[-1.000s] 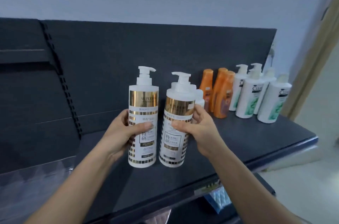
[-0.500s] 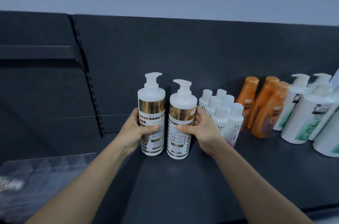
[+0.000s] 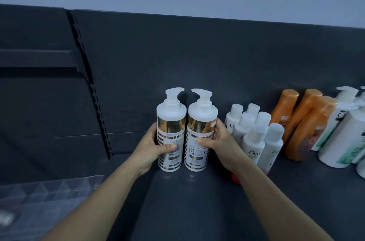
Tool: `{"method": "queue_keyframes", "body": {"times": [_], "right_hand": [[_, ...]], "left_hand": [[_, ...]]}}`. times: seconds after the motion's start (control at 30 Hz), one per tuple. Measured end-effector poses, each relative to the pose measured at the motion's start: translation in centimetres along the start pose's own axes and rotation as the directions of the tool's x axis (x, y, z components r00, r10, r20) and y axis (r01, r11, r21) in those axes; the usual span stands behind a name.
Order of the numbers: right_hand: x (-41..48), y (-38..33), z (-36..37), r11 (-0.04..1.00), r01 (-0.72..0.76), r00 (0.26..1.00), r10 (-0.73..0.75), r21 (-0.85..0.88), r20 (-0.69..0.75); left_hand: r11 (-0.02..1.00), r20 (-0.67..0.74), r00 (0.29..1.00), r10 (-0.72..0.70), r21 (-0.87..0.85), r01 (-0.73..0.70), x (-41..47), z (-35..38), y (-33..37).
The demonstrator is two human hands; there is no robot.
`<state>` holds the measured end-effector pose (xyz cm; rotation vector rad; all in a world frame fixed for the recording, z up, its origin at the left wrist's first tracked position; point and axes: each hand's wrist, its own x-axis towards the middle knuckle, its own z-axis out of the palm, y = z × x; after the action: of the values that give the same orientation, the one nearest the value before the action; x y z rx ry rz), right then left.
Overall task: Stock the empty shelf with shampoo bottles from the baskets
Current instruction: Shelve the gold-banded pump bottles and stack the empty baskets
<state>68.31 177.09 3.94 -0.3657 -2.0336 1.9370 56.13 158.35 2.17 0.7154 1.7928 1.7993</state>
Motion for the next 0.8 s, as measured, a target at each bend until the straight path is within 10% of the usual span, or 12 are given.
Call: {"method": "queue_keyframes", "body": {"times": [0.23,0.8], "right_hand": [[-0.6,1.8,2.3,0.926,-0.04,0.96,-0.069,-0.375,-0.273],[0.2,2.1,3.0,0.901,-0.054,0.961,-0.071,-0.431,-0.268]], "left_hand": [[0.934,-0.117,0.986,0.117,0.35,-0.069,-0.5,0.0,-0.5],[0.82,-0.128,0.942,0.312,0.537,-0.198,-0.7,1.4,-0.3]]}}
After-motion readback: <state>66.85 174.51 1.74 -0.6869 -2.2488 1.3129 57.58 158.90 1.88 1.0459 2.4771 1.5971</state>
